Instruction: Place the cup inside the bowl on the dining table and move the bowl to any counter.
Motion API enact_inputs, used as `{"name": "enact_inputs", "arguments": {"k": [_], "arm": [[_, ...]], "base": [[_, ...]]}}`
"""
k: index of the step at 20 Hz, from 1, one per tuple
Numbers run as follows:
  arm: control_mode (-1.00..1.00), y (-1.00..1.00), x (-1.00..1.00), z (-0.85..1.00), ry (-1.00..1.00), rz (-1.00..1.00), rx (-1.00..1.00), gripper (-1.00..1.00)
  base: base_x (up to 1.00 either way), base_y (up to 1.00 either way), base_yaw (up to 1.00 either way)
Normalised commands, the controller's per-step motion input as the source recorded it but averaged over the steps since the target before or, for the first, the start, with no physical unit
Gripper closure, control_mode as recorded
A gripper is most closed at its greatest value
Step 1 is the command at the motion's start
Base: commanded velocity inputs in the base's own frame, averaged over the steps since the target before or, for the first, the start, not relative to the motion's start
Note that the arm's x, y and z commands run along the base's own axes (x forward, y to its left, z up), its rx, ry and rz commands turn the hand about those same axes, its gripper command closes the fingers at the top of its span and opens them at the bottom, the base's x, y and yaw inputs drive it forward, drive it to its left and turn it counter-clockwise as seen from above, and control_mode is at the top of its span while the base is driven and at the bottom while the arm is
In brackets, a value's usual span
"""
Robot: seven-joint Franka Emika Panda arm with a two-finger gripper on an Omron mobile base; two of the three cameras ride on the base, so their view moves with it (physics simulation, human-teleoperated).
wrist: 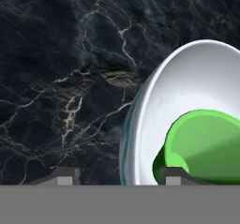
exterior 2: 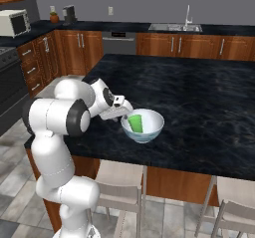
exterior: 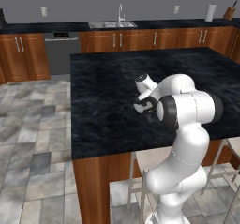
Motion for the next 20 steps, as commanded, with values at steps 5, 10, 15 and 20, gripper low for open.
{"name": "enact_inputs", "arguments": {"k": [5,10,15,20], "arm": [[-1.0,0.0,-0.02,0.0,0.0,0.0,0.0,1.0],[-1.0,0.0,-0.04,0.0,0.0,0.0,0.0,1.0],[-1.0,-0.11,-0.37,0.08,0.0,0.0,0.0,1.0],[-1.0,-0.26,-0.5,0.12,0.0,0.0,0.0,1.0]], "base": [[0.0,0.0,0.0],[0.0,0.0,0.0],[0.0,0.0,0.0],[0.0,0.0,0.0]]}}
